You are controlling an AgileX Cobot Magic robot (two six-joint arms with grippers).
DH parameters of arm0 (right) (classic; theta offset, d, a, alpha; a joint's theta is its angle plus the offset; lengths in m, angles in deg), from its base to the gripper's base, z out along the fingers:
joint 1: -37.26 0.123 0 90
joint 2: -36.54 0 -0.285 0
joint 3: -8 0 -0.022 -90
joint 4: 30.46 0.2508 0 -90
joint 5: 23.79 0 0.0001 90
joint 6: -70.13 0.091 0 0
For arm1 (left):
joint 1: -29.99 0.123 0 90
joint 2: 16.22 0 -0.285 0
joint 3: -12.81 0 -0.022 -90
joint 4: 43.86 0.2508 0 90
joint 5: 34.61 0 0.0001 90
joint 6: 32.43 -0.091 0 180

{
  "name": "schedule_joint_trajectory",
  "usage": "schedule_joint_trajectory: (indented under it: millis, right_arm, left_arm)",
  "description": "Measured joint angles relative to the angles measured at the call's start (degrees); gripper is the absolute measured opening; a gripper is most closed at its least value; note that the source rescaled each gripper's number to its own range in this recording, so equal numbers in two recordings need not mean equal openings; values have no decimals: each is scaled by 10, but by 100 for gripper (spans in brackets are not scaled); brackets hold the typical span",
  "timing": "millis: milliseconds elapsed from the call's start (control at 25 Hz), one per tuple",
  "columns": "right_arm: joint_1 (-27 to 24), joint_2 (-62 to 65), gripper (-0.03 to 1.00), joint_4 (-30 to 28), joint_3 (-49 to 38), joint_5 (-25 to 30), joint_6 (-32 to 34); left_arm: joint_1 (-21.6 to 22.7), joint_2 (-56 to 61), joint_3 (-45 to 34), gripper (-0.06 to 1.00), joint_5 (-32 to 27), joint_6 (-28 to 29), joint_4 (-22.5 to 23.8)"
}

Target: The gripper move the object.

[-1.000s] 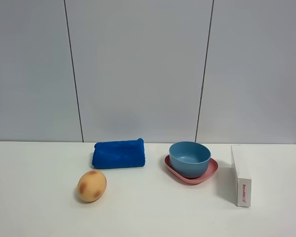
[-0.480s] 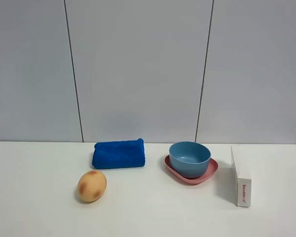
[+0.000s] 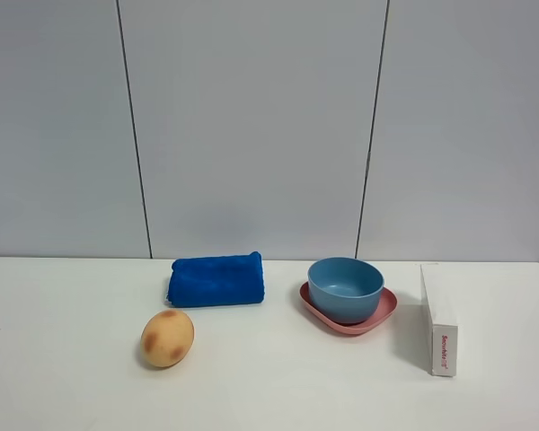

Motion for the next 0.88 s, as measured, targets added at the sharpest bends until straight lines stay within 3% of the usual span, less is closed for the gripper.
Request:
schedule_joint_trajectory:
  millis: [160, 880]
  right_arm:
    - [0, 0, 100, 0, 0, 0, 0]
    - [0, 0, 100, 0, 0, 0, 0]
  left_arm:
    - [0, 37, -49, 100, 27, -19, -8]
    - [0, 70, -50, 98, 39, -14, -33]
